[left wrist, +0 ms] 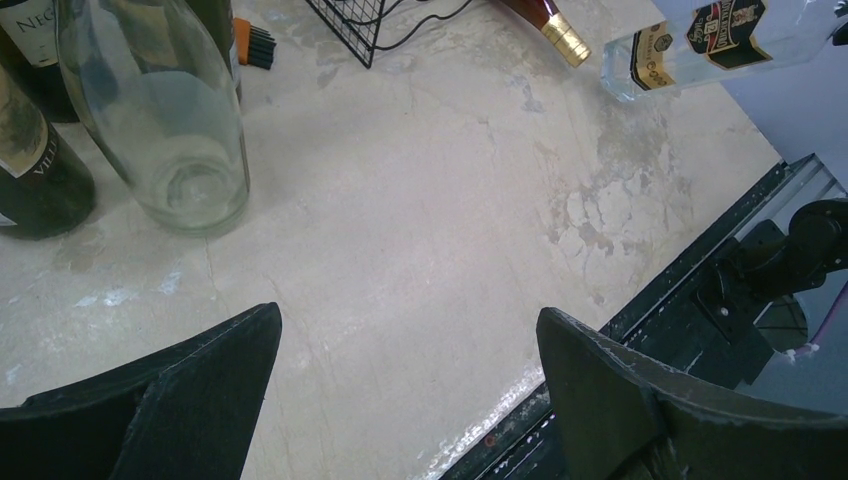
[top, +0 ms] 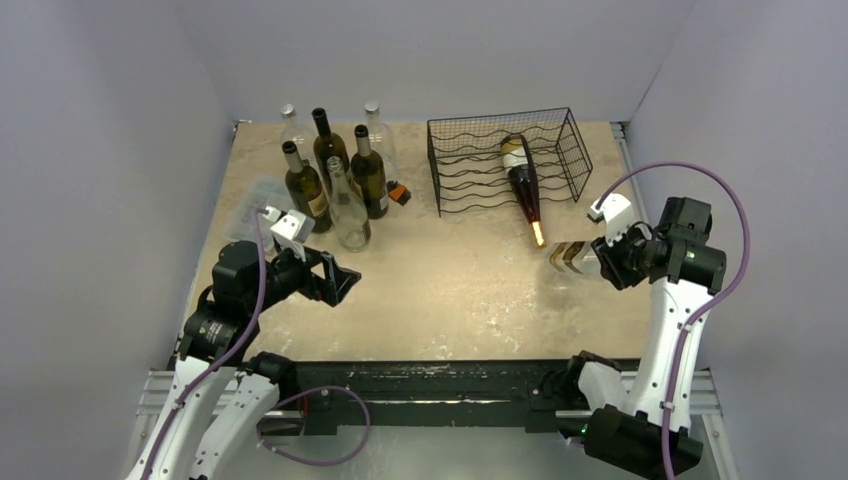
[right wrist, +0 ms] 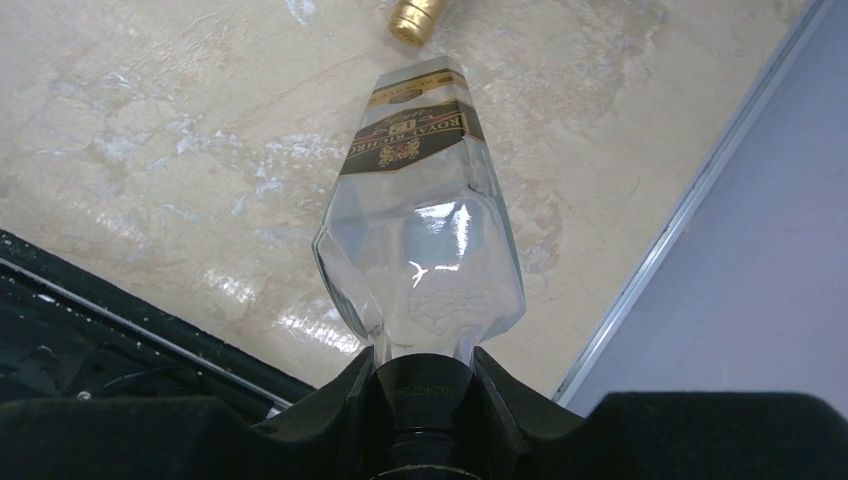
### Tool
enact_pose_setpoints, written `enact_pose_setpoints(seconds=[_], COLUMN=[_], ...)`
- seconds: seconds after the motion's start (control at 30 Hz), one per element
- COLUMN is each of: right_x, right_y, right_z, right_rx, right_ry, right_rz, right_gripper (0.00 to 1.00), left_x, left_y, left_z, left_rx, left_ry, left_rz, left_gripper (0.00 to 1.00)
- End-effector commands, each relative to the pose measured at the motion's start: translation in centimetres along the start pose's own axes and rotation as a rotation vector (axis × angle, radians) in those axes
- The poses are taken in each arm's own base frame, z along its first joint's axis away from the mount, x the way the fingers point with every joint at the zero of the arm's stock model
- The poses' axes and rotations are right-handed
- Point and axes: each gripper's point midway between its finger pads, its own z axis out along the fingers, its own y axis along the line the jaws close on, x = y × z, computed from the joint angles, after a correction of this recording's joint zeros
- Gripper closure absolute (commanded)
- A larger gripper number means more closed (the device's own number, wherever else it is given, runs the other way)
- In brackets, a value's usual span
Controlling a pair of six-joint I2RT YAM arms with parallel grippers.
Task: Take the wine bottle off the wine rack
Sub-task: Pick up the wine bottle from the wine rack.
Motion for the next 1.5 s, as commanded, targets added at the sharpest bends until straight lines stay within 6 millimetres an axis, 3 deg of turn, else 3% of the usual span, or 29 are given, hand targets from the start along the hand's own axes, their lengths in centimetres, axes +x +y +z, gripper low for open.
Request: enact_pose_setpoints(seconds=[0.0, 0.27, 0.5, 0.63, 0.97, 1.23, 1.47], right_x=[-2.9, -2.9, -3.5, -4.0, -7.5, -9.8, -11.4], right_y=[-0.8, 0.7, 2.2, 3.2, 7.6, 10.2, 11.4], right_z=[-1.6, -1.8, -1.7, -1.1, 0.2, 0.5, 0.3], right_rx=[0.032, -0.039, -0.138, -0.195, -0.340, -0.457, -0.479], right_ry=[-0.115, -0.120, -0.146, -0.155, -0.205, -0.228, -0.253], right_rz=[-0.097, -0.135, -0.152, -0.170, -0.256, -0.379, -0.467], right_gripper=[1.00, 1.00, 1.00, 1.00, 1.00, 1.00, 1.00], left_x=[-0.2, -0.3, -0.7, -0.9, -0.2, 1.4, 3.0], left_y=[-0.4, -1.1, -4.8, -5.8, -7.8, -11.7, -17.0], left_z=[0.2, 0.2, -0.2, -0.3, 0.2, 1.3, 4.7], left_rx=[0.033, 0.076, 0.301, 0.369, 0.467, 0.529, 0.580], left_ry=[-0.007, -0.012, -0.046, -0.075, -0.086, -0.017, 0.007], left_rz=[0.019, 0.025, 0.064, 0.082, 0.105, 0.191, 0.401], left_gripper=[0.00, 0.00, 0.00, 0.00, 0.00, 0.00, 0.00])
